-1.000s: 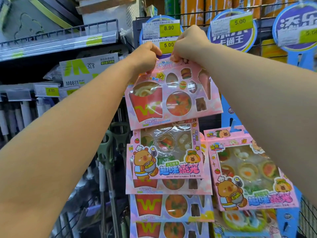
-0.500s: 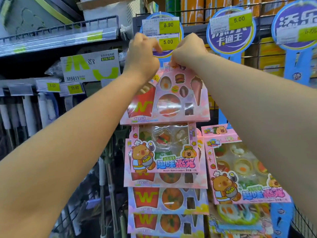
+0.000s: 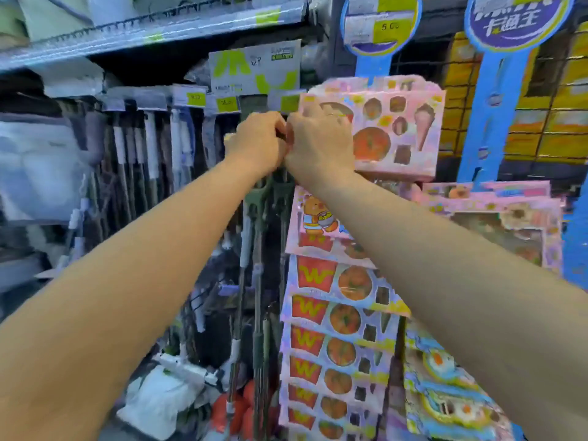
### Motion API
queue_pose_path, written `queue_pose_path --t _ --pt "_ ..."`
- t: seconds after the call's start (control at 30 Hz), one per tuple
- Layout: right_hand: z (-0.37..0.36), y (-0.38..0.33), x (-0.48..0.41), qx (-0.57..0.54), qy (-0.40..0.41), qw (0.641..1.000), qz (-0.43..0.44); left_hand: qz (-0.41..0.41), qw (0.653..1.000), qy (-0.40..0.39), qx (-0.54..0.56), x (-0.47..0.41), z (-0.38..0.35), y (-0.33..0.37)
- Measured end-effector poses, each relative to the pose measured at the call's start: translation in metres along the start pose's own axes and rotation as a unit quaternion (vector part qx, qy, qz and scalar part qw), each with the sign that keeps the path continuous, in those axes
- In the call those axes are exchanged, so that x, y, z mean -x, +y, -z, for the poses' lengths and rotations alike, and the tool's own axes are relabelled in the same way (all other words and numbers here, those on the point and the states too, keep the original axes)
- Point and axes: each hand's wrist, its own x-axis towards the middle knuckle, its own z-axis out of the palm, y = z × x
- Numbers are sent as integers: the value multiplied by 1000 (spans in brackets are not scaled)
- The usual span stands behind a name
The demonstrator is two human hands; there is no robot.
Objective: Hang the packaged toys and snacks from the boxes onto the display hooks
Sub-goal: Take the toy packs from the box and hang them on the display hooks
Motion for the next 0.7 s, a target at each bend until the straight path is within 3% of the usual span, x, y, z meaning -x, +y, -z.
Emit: queue_pose_path --t 0.1,0.2,0.3,0.4,0.6,0.7 --pt "-36 -42 44 -43 -90 994 35 96 986 -97 -93 57 3 -54" --pt "-78 -85 97 -115 -235 964 46 200 960 -163 -108 126 3 -122" --pt "-133 -120 160 -191 -403 895 26 288 926 -220 -105 207 1 -200" --pt "-191 -157 223 -239 -516 822 9 393 875 -262 -101 289 -2 -273" --pt "-312 -228 328 -243 -661 708 44 539 780 -310 -72 412 -37 -399" --pt "-368 -261 371 -253 -723 643 14 585 736 -334 -67 454 -70 -449"
